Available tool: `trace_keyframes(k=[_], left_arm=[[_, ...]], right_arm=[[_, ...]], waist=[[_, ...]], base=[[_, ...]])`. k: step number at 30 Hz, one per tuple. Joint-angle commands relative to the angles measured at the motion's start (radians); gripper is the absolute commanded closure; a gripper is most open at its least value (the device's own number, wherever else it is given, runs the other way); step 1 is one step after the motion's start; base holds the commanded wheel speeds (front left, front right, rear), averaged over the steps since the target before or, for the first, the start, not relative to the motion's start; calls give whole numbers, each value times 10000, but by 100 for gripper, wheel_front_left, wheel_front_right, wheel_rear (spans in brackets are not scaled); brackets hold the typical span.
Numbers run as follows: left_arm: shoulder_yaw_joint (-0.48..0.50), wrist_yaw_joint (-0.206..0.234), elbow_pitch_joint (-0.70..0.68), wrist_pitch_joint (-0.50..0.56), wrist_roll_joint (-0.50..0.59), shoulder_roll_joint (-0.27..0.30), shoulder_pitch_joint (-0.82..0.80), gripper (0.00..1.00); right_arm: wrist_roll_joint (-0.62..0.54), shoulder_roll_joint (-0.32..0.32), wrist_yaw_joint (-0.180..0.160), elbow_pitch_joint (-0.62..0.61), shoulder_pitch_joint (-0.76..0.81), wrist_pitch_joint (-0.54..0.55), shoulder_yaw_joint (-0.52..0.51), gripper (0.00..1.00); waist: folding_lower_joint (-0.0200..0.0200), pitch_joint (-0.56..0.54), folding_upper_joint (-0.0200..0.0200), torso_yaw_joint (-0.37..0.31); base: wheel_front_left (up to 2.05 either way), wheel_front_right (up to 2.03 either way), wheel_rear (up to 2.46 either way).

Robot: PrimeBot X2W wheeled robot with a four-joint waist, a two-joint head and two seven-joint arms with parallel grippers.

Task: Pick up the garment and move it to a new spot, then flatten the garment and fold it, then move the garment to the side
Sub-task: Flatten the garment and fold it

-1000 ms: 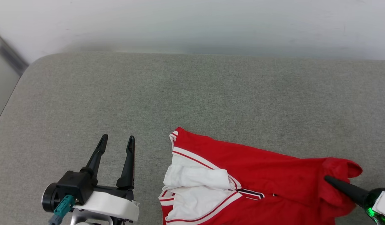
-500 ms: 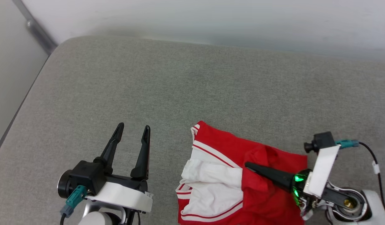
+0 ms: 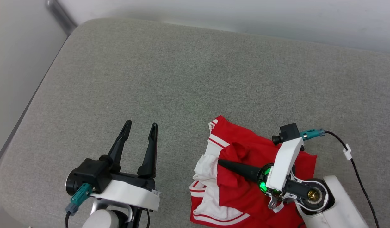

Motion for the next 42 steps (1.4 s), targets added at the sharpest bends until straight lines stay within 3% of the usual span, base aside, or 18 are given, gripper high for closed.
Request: trace_keyframes(k=[1, 2, 10, 19, 24, 33, 42], left_arm=[[78, -88, 56, -18, 82, -62, -144, 0], [124, -159, 99, -18, 109, -112, -158, 0], [439, -458, 367, -18, 401, -339, 17, 0], [710, -478, 573, -18, 605, -376, 441, 0], [862, -348, 568, -18, 668, -287, 693, 0], [1220, -138, 552, -18, 809, -133, 972, 0], [1610, -120, 789, -18, 877, 36, 1465, 0]], right_arm=[[114, 8, 0, 87, -163, -107, 107, 53], [158, 8, 0, 157, -194, -161, 265, 0], [-199, -101, 0, -211, -357, -985, 1141, 0], [-3303, -1049, 0, -1281, 335, -3980, 1519, 0], [-5494, -1338, 0, -1564, 1034, -5407, 568, 0], [-9219, -761, 0, -2996, 2461, -6967, -2386, 0], [-10800, -206, 0, -4258, 3958, -7841, -3198, 0]], waist=[[-1, 39, 0, 30], [-1, 56, 0, 37], [-1, -173, 0, -121], [-1, -964, 0, -742], [-1, -1313, 0, -1262], [-1, -1566, 0, -2063], [-1, -2015, 0, -2507]], base=[[0, 0, 0], [0, 0, 0], [0, 0, 0], [0, 0, 0], [0, 0, 0], [0, 0, 0], [0, 0, 0]])
